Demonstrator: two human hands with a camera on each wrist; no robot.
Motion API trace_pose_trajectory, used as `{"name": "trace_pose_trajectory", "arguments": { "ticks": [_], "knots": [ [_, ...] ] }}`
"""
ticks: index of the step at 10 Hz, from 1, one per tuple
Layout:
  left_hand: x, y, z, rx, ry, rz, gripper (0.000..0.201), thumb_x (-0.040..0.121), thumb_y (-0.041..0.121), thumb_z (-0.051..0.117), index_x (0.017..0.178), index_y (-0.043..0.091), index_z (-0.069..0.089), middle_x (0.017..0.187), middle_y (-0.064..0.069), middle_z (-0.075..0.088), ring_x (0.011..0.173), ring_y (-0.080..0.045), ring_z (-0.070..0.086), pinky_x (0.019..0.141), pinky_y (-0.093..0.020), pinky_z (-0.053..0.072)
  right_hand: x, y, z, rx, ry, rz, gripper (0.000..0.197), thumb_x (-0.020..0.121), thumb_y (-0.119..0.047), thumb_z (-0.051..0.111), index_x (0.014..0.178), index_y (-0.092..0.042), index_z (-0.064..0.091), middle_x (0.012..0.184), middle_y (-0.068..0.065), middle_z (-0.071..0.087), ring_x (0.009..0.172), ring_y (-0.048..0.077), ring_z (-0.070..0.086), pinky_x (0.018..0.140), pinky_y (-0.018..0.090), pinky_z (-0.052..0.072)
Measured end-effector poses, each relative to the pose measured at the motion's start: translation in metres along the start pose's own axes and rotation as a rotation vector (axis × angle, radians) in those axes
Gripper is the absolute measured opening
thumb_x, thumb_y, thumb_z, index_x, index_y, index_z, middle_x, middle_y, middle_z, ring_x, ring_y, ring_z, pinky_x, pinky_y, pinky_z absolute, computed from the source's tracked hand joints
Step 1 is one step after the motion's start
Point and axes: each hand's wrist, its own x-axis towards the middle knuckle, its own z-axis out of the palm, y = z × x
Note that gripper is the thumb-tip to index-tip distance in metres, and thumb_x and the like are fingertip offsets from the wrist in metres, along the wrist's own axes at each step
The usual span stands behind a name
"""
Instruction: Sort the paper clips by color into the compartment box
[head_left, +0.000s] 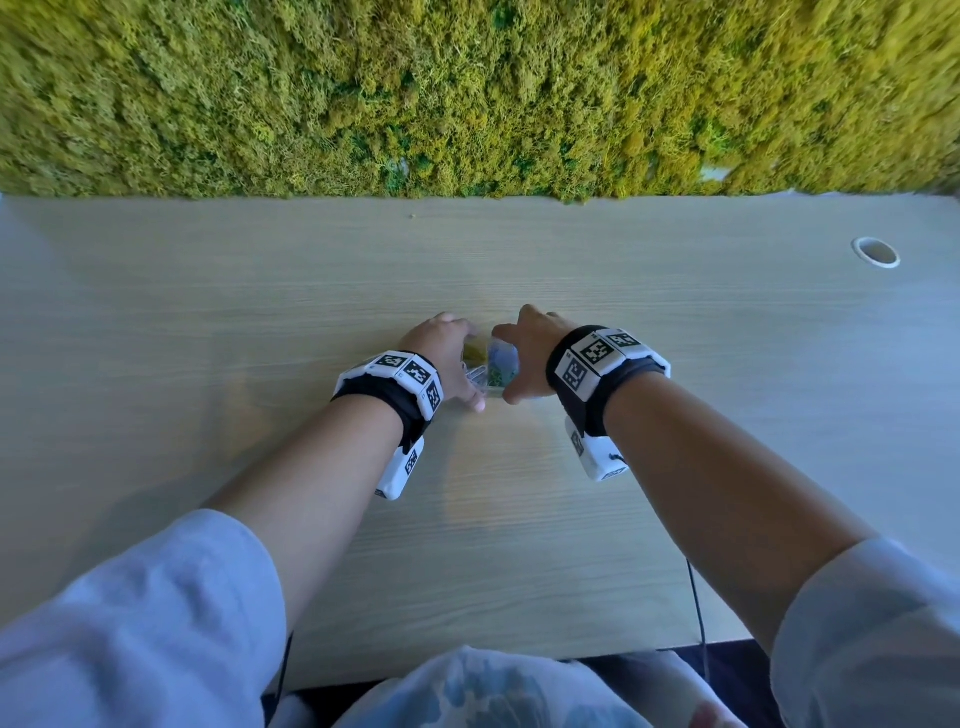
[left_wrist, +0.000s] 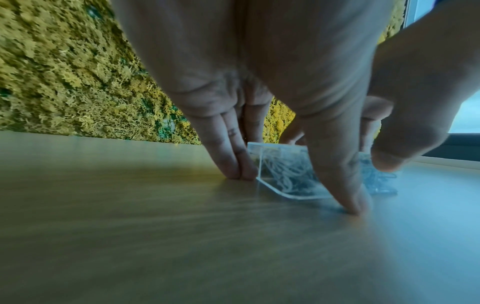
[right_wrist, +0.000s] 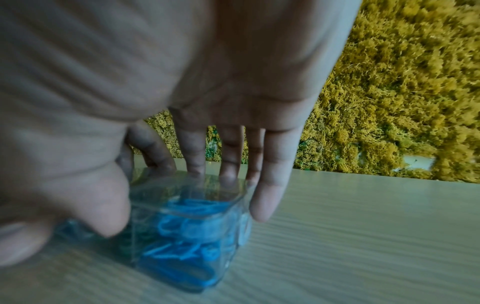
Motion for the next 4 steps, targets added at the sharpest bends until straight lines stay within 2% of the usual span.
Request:
{"name": "trace_pose_trajectory", "arguments": {
  "ticks": [2,3,4],
  "knots": [
    [0.0005,0.0030,-0.0026,0.021,-0.007,-0.009,0.094,0.060,0.044,0.084,0.139,0.017,0.042,0.139,0.001,0.043,0.126,-0.022,0.045,0.099,-0.035,0.044,-0.0048,0.0006,-0.0045,0.009,-0.032,-0.006,0.074,0.074,-0.038,0.072,0.138,-0.017,0.040,0.130,0.005,0.045,0.111,0.027,0.055,0.086,0.042,0.054],
    [0.0002,0.0058,-0.0002,0.010,-0.008,-0.029,0.095,0.059,0.044,0.084,0.138,0.015,0.041,0.139,-0.001,0.043,0.125,-0.022,0.046,0.099,-0.036,0.045,-0.0027,-0.0013,-0.0040,0.016,-0.018,-0.031,0.079,0.075,-0.036,0.072,0.143,-0.019,0.035,0.132,0.006,0.042,0.116,0.028,0.052,0.088,0.042,0.052],
    [-0.0063,0.0046,-0.0039,-0.084,0.002,-0.053,0.108,0.059,0.041,0.086,0.145,0.013,0.027,0.148,-0.009,0.033,0.134,-0.026,0.038,0.106,-0.038,0.038,-0.0078,0.0020,-0.0016,0.141,0.026,-0.013,0.093,0.070,-0.035,0.077,0.145,-0.021,0.024,0.134,0.007,0.040,0.121,0.030,0.047,0.090,0.047,0.050]
  ]
}}
